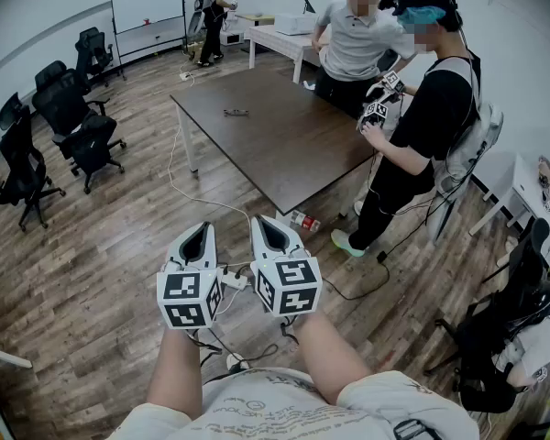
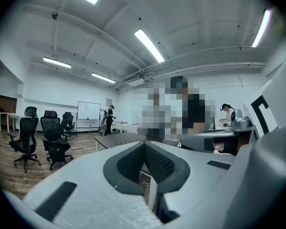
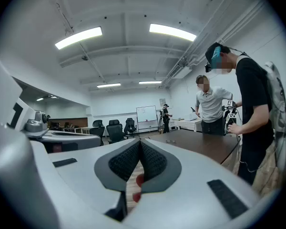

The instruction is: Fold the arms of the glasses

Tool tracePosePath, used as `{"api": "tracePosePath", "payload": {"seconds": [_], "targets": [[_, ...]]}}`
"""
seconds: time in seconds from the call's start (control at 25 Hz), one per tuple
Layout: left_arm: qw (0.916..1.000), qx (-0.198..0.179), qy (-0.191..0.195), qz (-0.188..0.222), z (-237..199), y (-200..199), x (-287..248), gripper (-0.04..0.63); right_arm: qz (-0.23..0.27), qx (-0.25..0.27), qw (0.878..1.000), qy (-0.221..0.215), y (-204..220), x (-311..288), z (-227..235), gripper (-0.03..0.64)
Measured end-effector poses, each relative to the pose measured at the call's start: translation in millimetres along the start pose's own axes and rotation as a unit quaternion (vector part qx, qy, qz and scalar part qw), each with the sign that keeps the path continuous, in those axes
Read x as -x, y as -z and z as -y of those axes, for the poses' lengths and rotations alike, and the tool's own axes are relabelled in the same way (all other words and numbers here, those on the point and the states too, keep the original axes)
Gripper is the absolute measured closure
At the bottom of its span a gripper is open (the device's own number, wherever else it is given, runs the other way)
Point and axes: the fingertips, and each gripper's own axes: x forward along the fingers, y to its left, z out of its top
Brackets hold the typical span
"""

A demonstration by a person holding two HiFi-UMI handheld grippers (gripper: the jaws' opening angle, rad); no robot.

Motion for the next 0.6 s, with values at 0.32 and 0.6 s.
{"api": "tracePosePath", "payload": {"seconds": [0.32,0.6], "targets": [[1.0000,0.004,-0.001,0.002,-33,1,-24,0.581,0.011,-0.013,1.000,-0.005,0,-36,-6,0.603],[0.9999,-0.003,0.016,0.002,-51,-2,-44,0.581,0.017,-0.012,1.000,0.007,-2,-62,-7,0.603]]}}
